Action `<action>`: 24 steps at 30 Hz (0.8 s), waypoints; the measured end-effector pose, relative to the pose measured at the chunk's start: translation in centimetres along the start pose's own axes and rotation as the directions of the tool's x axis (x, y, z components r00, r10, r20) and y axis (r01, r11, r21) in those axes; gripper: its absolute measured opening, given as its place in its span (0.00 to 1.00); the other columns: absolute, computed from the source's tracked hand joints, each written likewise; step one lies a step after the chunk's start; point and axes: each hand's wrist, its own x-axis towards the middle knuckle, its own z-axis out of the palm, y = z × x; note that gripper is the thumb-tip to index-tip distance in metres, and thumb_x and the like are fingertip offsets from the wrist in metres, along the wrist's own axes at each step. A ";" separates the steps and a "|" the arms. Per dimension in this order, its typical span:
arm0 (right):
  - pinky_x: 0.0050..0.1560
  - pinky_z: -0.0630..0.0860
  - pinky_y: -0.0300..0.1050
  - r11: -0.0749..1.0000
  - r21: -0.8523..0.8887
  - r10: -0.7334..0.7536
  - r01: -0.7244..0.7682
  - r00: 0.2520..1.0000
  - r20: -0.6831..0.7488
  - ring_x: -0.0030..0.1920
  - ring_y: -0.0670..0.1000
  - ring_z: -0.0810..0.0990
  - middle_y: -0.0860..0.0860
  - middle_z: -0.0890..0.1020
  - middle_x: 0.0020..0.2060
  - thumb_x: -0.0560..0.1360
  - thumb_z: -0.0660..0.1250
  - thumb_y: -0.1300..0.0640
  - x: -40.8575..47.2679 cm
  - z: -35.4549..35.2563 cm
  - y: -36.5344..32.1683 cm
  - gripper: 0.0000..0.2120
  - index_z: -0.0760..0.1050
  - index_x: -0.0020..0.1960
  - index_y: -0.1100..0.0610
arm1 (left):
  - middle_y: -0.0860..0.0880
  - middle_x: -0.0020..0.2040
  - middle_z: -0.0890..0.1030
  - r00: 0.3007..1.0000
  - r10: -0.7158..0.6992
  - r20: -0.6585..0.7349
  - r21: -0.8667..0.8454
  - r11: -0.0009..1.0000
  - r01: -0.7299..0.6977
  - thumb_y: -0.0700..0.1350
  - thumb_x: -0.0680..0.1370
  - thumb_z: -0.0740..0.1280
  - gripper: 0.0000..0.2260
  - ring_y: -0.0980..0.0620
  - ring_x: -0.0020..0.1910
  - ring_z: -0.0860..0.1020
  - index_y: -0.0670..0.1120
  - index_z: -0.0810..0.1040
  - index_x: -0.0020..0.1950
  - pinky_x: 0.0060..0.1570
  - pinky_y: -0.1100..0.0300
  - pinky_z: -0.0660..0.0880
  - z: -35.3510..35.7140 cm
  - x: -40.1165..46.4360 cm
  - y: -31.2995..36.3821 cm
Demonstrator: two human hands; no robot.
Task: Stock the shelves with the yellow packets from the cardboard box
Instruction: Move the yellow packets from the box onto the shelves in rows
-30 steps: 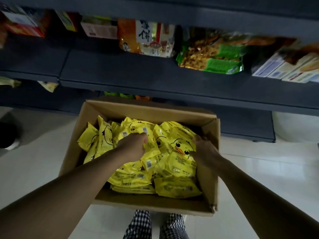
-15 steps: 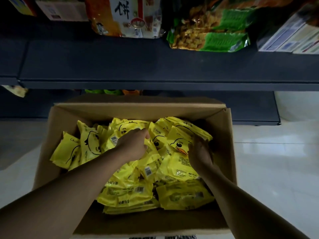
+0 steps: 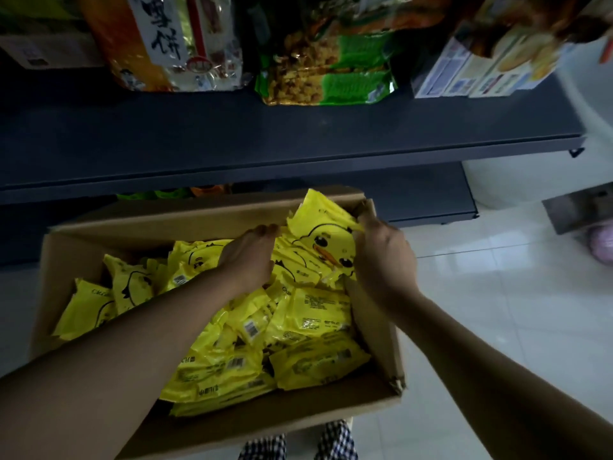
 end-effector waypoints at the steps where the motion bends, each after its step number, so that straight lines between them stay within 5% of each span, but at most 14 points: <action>1: 0.30 0.59 0.41 1.000 0.008 0.020 -0.020 1.000 -0.010 0.30 0.50 0.67 0.48 0.68 0.32 0.81 0.53 0.59 0.4 -1.2 0.1 0.06 0.64 0.46 0.53 | 0.46 0.68 0.70 1.000 0.019 -0.014 0.019 1.000 -0.018 0.40 0.76 0.66 0.27 0.46 0.64 0.72 0.48 0.61 0.73 0.52 0.51 0.76 0.0 0.3 0.5; 9: 0.35 0.61 0.45 0.996 0.062 0.061 -0.057 0.997 -0.050 0.37 0.60 0.70 0.55 0.72 0.36 0.79 0.55 0.61 2.2 -3.7 3.9 0.06 0.66 0.43 0.57 | 0.50 0.73 0.66 0.986 0.162 -0.027 0.107 0.982 -0.158 0.41 0.78 0.64 0.25 0.46 0.67 0.70 0.48 0.62 0.74 0.58 0.56 0.69 1.8 3.9 3.7; 16: 0.33 0.62 0.44 0.986 0.159 0.053 -0.040 0.996 -0.077 0.36 0.60 0.71 0.57 0.74 0.36 0.80 0.56 0.59 2.5 -3.0 6.3 0.07 0.66 0.43 0.57 | 0.44 0.56 0.82 0.993 0.057 -0.100 0.069 0.996 -0.050 0.41 0.79 0.59 0.15 0.43 0.55 0.79 0.52 0.77 0.62 0.51 0.52 0.77 4.0 6.1 4.7; 24: 0.30 0.60 0.44 0.980 0.197 0.025 -0.013 0.998 -0.055 0.36 0.60 0.70 0.57 0.73 0.36 0.80 0.56 0.59 2.5 -3.2 6.9 0.06 0.66 0.44 0.55 | 0.45 0.48 0.82 0.976 0.028 -0.217 -0.047 0.998 -0.040 0.43 0.79 0.61 0.06 0.44 0.50 0.79 0.49 0.78 0.50 0.47 0.53 0.75 2.4 3.1 5.2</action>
